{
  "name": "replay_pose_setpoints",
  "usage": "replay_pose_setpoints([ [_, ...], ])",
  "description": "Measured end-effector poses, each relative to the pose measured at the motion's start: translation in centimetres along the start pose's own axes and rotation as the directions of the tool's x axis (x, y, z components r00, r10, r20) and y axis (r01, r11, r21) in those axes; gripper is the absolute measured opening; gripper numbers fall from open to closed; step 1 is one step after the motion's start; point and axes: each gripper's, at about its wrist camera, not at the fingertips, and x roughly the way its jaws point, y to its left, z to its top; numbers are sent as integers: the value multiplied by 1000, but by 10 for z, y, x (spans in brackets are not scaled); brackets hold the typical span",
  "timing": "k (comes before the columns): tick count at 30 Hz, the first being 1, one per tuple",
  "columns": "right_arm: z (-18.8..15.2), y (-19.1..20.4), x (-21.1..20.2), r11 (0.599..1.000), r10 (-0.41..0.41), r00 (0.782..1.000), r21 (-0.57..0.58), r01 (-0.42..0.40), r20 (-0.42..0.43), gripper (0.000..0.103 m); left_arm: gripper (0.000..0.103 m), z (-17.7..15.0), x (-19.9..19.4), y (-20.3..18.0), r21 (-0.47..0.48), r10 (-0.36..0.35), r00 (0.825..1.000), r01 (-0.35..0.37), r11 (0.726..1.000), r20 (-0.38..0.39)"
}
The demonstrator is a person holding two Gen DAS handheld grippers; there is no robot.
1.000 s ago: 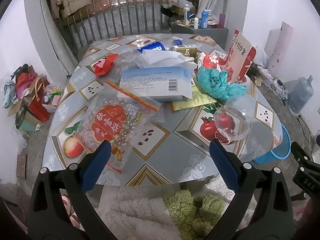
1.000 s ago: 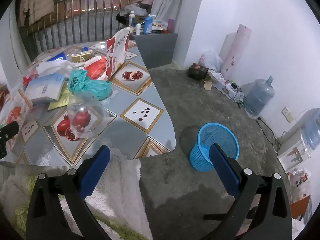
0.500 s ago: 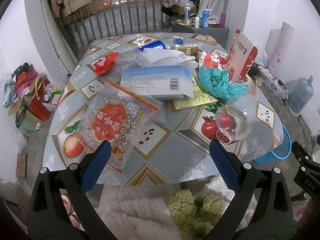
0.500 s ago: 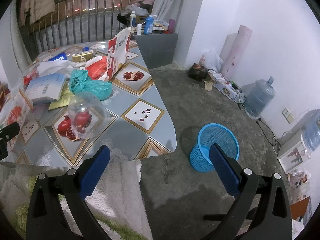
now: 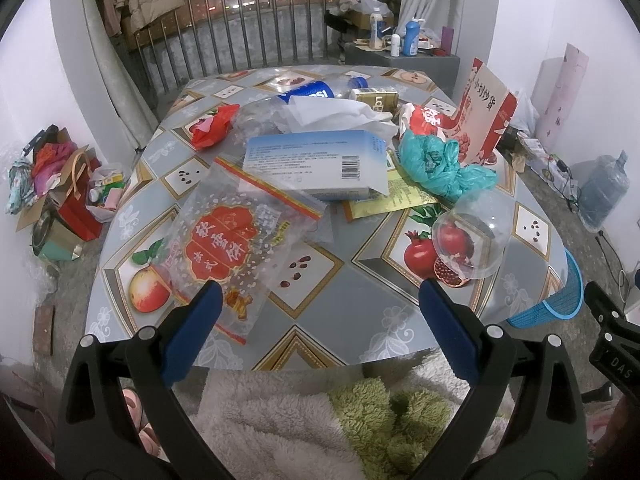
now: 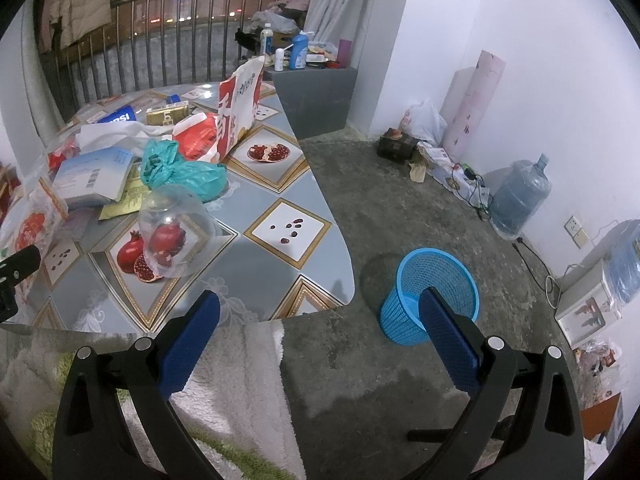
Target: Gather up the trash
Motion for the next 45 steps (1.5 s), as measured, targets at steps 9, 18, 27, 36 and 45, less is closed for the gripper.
replay_pose_setpoints([
  [9,0,0,-1,1000,-1,1000,-1,1,2,97,94,0,0,0,0,0,1000,0,1000,1],
  [18,1,3,-2,1000,0,1000,-1,0,2,97,94,0,-4,1,3,0,1000,0,1000,-1],
  [27,-2,-1,-2,1000,0,1000,0,0,3,97,94,0,-4,1,3,1,1000,-1,1000,-1],
  [36,0,0,-1,1000,0,1000,4,0,2,97,94,-1,-5,3,3,1,1000,-1,1000,-2],
  [45,1,-5,2,1000,-9,1000,11,9,6,97,94,-11,-2,6,8,-13,1000,13,1000,8],
])
